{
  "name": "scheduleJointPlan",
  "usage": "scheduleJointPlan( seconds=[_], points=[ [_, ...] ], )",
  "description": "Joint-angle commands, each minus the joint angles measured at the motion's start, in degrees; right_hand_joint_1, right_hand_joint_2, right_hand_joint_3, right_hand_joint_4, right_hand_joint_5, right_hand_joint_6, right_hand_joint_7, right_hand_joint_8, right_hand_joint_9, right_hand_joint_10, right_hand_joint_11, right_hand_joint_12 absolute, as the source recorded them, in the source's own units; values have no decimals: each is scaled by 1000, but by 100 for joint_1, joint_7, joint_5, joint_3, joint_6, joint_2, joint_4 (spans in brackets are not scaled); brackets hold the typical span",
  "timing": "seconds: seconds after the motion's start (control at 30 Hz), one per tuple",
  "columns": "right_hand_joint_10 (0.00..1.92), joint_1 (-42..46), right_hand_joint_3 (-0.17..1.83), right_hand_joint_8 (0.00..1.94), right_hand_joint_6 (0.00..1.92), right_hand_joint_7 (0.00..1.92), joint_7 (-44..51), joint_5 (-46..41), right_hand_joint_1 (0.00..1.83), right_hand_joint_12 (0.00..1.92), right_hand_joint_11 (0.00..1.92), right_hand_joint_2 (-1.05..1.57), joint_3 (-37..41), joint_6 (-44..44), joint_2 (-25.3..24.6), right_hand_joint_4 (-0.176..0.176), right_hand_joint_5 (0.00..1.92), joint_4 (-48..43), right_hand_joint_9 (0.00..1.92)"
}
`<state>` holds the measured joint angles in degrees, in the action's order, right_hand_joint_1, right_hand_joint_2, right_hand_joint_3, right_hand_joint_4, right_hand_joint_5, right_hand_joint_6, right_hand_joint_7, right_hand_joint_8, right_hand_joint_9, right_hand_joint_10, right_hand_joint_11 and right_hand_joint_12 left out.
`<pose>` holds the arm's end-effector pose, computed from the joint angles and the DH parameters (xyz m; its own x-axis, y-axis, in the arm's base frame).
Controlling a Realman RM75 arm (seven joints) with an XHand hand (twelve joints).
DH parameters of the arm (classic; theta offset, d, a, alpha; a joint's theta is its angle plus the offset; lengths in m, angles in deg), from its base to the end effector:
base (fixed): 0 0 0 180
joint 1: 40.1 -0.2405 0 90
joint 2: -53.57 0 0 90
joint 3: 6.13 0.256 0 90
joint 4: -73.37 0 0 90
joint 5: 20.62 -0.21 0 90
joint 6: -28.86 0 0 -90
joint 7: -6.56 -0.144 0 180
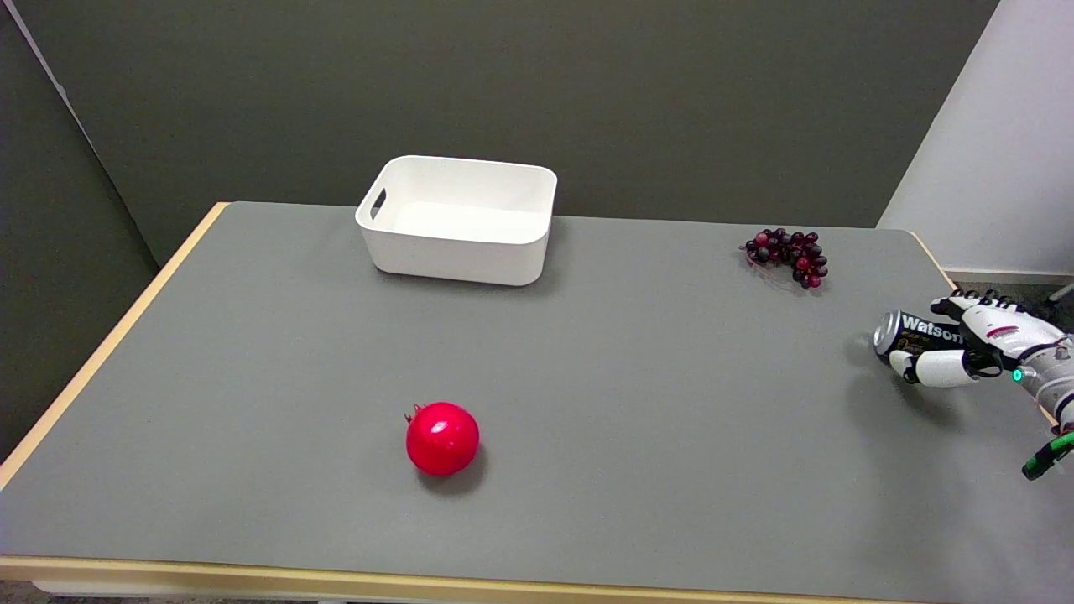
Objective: Pick up the black can.
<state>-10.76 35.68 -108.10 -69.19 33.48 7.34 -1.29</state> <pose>-0.2667 -0.1929 0.6010 0.9630 -0.1728 0.2067 -0.0700 0.5802 0.8115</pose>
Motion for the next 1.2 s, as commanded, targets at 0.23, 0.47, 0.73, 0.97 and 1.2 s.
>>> scheduleJointPlan(
  seconds=[0.23,0.47,0.73,0.97,1.2],
  points=[
    [503,-331,941,429,556,223,31,30,556,723,-1,580,-455,-21,127,-158,216,218,0],
    [992,-401,912,823,1050,660,37,30,752,1288,145,753,-683,273,143,-120,498,187,417],
    [1216,-486,200,1241,1584,876,39,38,1173,1563,373,1161,-715,494,79,-115,576,16,630],
    [1195,-594,147,1270,1563,884,-9,85,1185,1507,524,1188,-687,1069,94,-147,557,-727,731],
    [1239,-1145,177,1286,1537,901,-24,680,1199,1614,579,1168,-936,1596,135,-174,559,-1647,756]
  ],
)
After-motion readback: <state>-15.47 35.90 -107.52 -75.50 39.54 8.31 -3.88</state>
